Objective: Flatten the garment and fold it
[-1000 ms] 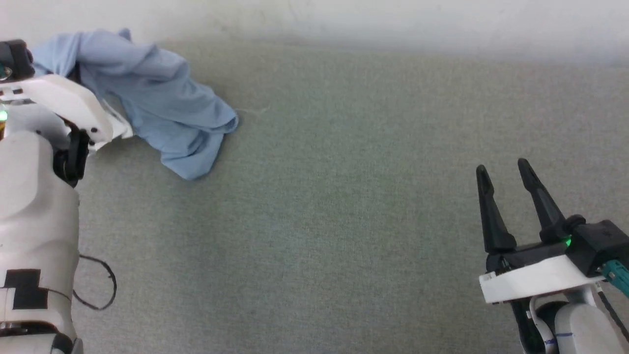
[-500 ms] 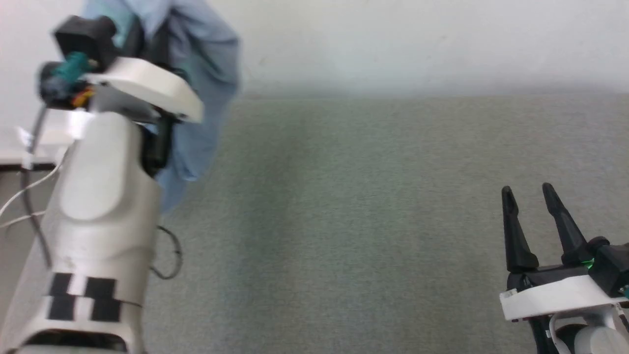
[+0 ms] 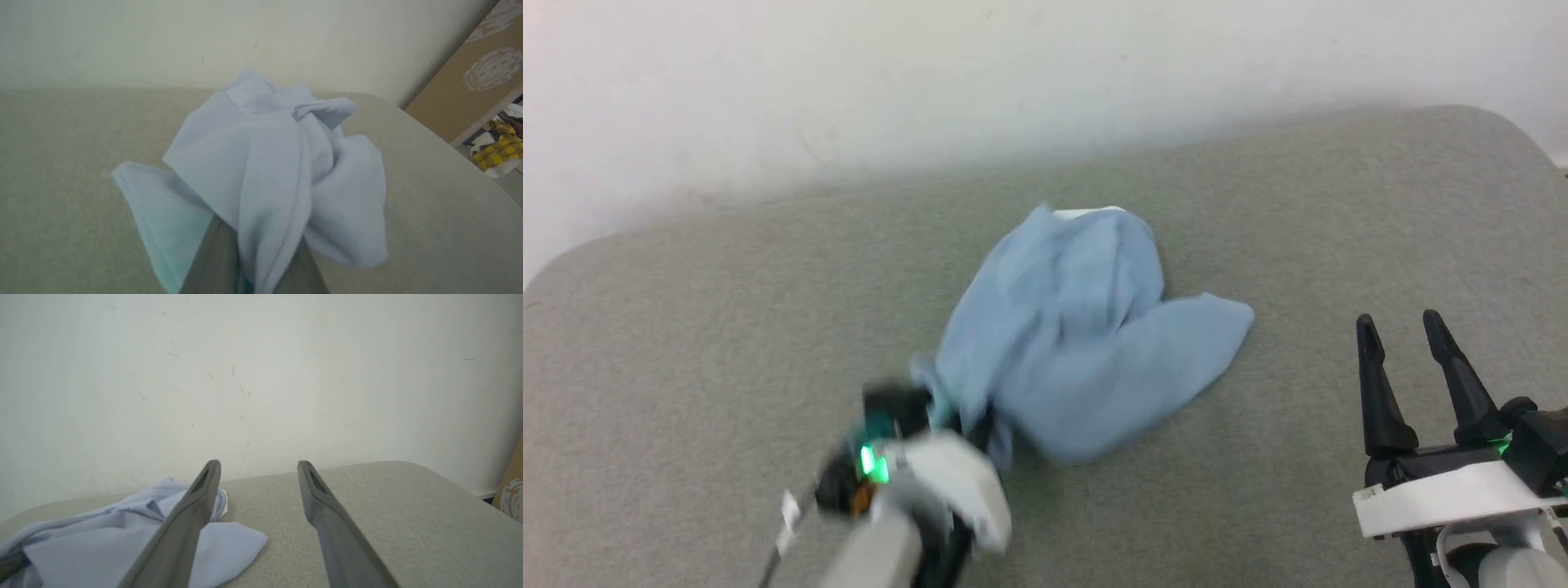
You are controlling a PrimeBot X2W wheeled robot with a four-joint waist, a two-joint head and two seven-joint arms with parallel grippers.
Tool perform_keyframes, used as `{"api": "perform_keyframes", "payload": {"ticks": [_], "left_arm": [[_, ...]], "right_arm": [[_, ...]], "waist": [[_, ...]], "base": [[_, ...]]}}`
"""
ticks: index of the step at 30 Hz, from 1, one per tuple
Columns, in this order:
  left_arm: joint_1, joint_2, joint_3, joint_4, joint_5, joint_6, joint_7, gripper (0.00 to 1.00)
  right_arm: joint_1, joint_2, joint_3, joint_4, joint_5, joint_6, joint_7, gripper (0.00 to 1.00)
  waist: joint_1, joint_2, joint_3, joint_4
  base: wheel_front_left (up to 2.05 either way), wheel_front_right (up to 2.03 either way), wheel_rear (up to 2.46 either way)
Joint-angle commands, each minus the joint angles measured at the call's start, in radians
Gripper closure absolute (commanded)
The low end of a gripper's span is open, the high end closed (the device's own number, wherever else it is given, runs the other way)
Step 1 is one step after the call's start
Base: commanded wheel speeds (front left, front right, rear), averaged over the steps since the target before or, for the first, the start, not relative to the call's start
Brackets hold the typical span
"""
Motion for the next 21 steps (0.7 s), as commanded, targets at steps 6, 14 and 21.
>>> {"api": "perform_keyframes", "payload": {"ticks": [6, 14, 21], "left_arm": [[0.163, -0.006, -0.074, 0.033, -0.021, 0.016, 0.001, 0.00], [0.198, -0.009, -0.114, -0.162, 0.016, 0.054, -0.141, 0.00], [0.232, -0.006, -0.009, -0.409, 0.095, 0.113, -0.148, 0.00]], "right_arm": [[0.002, 0.002, 0.000, 0.004, 0.006, -0.002, -0.007, 0.00], [0.011, 0.002, -0.005, 0.008, -0.006, -0.002, -0.003, 0.00], [0.023, 0.002, -0.007, -0.002, -0.008, -0.002, 0.005, 0.00]], "waist": [[0.0000, 0.0000, 0.026, -0.017], [0.0000, 0.0000, 0.000, 0.027], [0.0000, 0.0000, -0.004, 0.063]], "base": [[0.00, 0.00, 0.00], [0.00, 0.00, 0.00], [0.00, 0.00, 0.00]]}}
